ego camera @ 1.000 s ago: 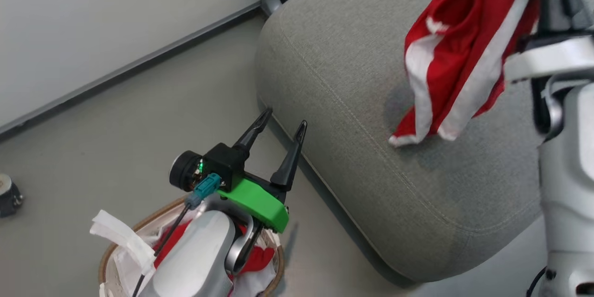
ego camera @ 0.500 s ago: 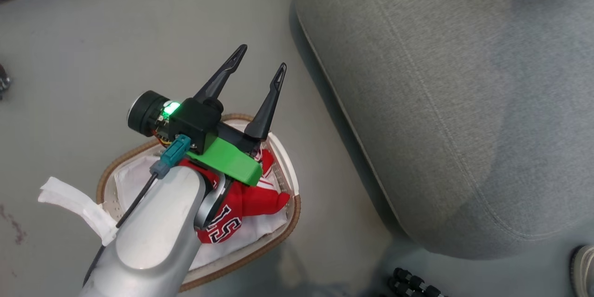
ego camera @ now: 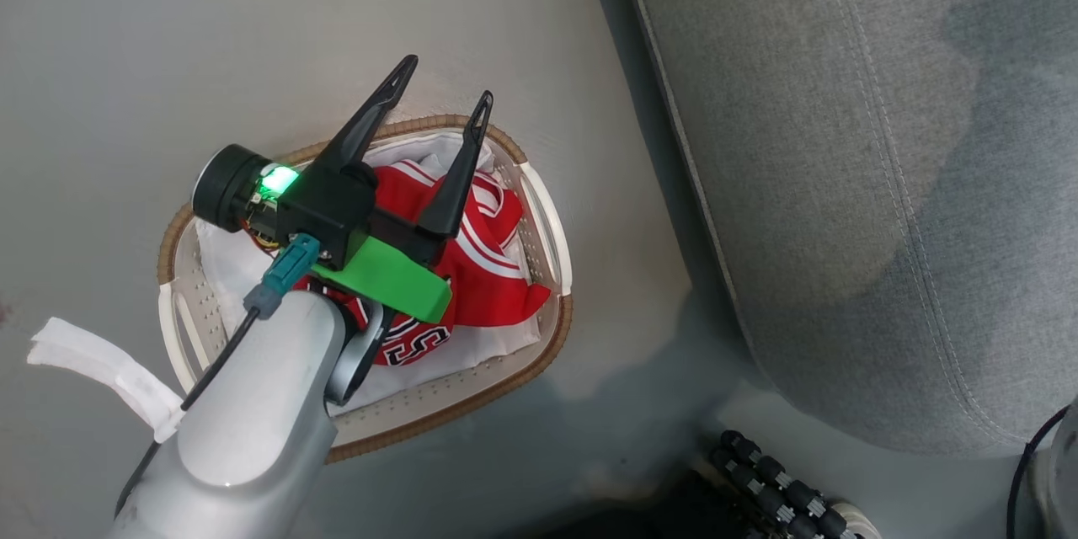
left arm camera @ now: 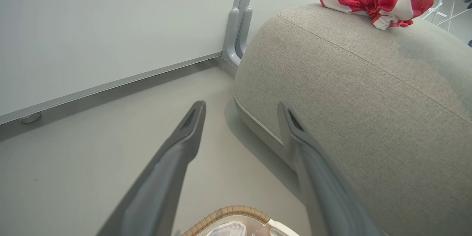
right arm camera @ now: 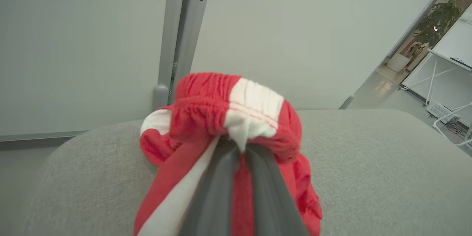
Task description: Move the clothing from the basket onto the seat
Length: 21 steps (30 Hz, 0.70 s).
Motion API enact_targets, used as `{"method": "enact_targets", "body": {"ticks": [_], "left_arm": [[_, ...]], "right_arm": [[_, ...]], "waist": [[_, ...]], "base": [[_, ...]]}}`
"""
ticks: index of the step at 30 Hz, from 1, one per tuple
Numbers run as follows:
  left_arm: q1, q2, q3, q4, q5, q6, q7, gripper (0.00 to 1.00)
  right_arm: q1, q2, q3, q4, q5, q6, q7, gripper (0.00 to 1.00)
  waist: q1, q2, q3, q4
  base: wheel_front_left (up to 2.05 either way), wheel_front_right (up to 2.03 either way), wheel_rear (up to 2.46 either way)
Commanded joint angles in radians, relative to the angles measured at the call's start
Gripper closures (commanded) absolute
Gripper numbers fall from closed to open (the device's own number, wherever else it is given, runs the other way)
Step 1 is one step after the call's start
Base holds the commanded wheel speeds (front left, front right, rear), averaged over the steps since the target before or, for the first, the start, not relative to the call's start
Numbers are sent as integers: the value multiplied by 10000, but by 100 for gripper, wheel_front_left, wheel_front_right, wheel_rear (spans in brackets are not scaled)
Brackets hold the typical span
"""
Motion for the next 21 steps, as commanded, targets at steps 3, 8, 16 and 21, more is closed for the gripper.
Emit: {"method": "enact_targets", "body": {"ticks": [3,8,16,21], "left_arm": [[-53,157,25,-42,-75,76,40,0],[77,143,-32,76,-162,101,52,0],[277,-182,134,649,-349,128,-196,0],[438,-561,371,1028,-425,40,-271,0]], "right_arm": [[504,167,81,314,319,-14,-3,100],[996,190,208,542,512,-14,-3,75],[2310,267,325,-252,354,-14,-3,0],[3011,304,409,-588,313,-14,-3,0]], "waist": [[-3,-1,60,-107],[-3,-1,-164,-147],[-3,-1,-1130,126],[-3,-1,-2104,442]], "base": [[0,0,0],[0,0,0],[0,0,0],[0,0,0]]}}
